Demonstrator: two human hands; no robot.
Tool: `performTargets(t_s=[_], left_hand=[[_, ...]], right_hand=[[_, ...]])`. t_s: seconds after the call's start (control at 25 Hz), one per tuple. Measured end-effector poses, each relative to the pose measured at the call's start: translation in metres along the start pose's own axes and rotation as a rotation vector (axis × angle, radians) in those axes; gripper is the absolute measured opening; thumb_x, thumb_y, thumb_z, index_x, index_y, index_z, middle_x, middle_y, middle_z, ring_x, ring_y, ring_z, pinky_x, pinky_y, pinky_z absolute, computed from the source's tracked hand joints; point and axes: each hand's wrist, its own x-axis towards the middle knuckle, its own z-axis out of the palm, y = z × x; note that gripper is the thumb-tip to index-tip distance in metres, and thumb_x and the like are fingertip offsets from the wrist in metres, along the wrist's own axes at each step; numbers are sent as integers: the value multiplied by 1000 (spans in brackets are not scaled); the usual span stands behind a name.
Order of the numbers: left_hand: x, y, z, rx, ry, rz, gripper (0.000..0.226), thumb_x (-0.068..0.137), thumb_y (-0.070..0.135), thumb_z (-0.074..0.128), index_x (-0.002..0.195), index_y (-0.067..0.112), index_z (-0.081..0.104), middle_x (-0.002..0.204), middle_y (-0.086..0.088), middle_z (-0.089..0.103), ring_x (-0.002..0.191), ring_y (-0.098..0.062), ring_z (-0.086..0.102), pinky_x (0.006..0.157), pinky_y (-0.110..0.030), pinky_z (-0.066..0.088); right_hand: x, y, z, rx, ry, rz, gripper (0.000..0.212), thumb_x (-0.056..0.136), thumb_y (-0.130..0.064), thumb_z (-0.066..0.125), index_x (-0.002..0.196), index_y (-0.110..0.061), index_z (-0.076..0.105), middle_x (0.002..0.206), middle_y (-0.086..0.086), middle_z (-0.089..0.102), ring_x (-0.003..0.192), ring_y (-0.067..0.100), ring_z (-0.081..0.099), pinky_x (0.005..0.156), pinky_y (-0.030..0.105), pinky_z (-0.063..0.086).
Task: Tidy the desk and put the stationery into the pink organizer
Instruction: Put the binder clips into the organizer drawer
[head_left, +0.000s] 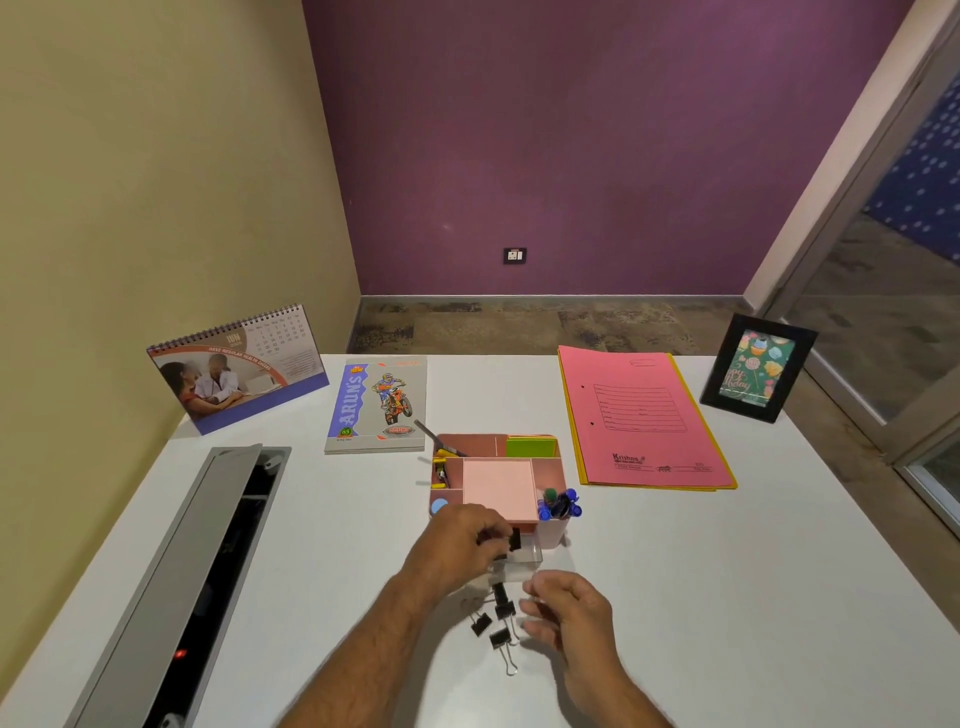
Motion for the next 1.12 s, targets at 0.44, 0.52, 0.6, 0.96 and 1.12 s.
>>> performTargets(t_s=[0.44,0.52,0.6,0.96,1.12], left_hand=[[12,-5,17,561,-122,69,24,92,6,58,111,14,69,108,-8,71,95,-23,64,76,-27,48],[12,-7,18,553,-122,80,23,91,6,59,111,13,68,108,-9,71,95,-23,64,77,-28,49],[12,-10,18,475,-84,102,25,91,7,60,112,16,69,110,-5,71,97,-20,63,81,-26,50],[3,-12,13,69,138,35,19,89,17,63,103,17,75,100,7,74,85,-4,60,79,-12,47],[0,-9,17,25,66,43,19,87,21,64,103,19,75,99,6,74,84,-6,62,76,-15,51]], right_hand=[[22,50,-3,-1373,-177,-551,39,87,-24,44,123,-37,54,120,-12,50,110,16,50,76,31,47],[25,52,-2,-1468,-204,-591,40,87,-22,41,122,-36,53,117,-9,51,105,20,49,67,33,45],[27,53,-3,-1495,-192,-599,33,89,-24,40,116,-33,56,110,-7,54,101,21,49,63,32,42],[33,48,-6,-1495,18,-576,35,93,-42,41,93,-21,68,93,-5,67,87,15,60,67,30,48],[31,42,-4,-1434,42,-482,26,92,-41,48,92,-22,66,90,-4,69,84,14,61,70,28,49]])
